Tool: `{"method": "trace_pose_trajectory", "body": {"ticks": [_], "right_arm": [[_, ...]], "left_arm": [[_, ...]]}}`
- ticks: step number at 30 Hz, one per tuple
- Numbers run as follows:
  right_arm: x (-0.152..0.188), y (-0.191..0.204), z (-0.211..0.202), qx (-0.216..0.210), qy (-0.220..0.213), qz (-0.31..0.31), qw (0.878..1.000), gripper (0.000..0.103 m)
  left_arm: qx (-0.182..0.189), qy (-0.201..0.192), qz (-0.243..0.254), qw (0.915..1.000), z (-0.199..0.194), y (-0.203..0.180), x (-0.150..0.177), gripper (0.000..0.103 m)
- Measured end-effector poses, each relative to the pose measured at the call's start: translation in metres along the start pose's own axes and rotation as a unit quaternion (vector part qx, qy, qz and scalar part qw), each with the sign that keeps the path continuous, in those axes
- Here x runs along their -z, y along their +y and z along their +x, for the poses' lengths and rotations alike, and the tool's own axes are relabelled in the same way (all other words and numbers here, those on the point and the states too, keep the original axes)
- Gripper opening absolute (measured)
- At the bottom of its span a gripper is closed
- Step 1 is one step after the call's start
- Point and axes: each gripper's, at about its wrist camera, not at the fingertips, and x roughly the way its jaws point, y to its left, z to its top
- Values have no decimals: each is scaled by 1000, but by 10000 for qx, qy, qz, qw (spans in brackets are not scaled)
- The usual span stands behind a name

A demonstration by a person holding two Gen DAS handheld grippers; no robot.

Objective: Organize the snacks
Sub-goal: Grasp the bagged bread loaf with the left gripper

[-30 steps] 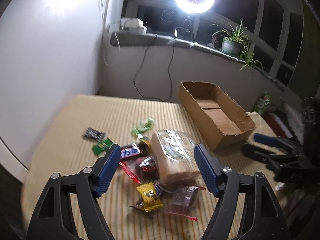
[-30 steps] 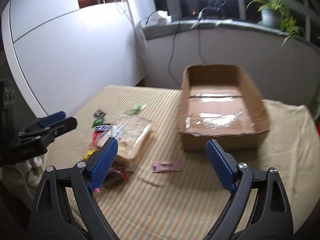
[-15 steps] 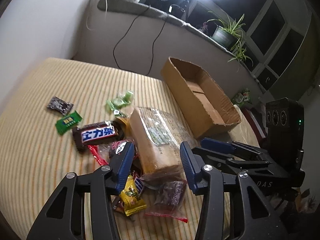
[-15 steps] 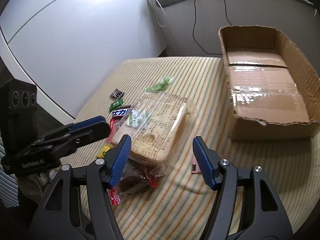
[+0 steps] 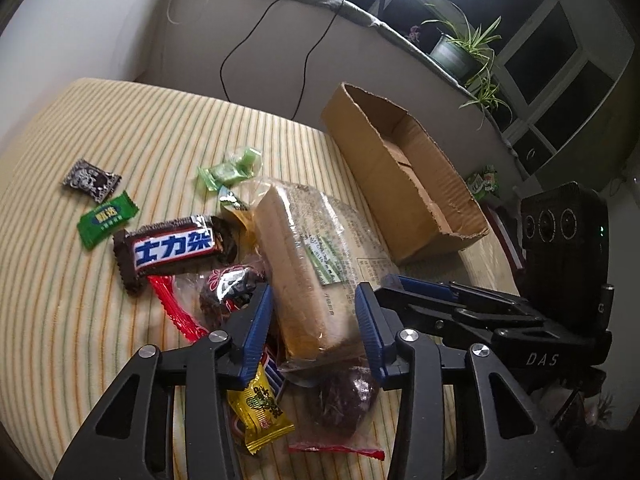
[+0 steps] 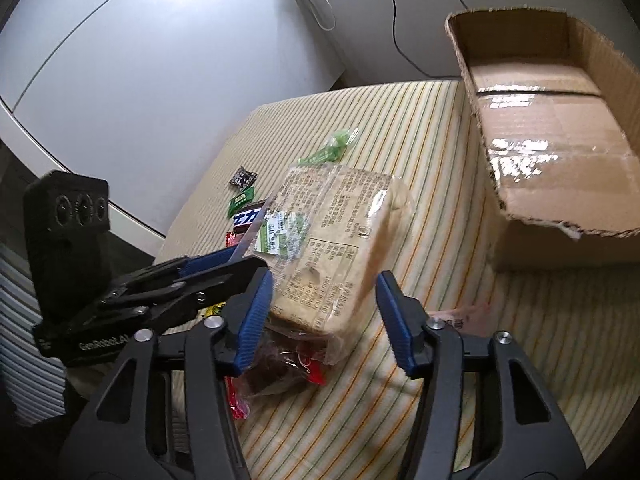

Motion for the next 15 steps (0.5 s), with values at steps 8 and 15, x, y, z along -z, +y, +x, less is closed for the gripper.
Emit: {"method": "trace_pose_trajectory", "body": {"ticks": [8,15], "right_arm": [[-2,-1,2,-34,41,-21,10000,48],[-1,-3,-5,-96,10,-42,9999,46]], "left_arm": [[-71,8,67,10000,1,-5,-1,36],[-146,-101,108,9998,-7,-9,2,36]]}}
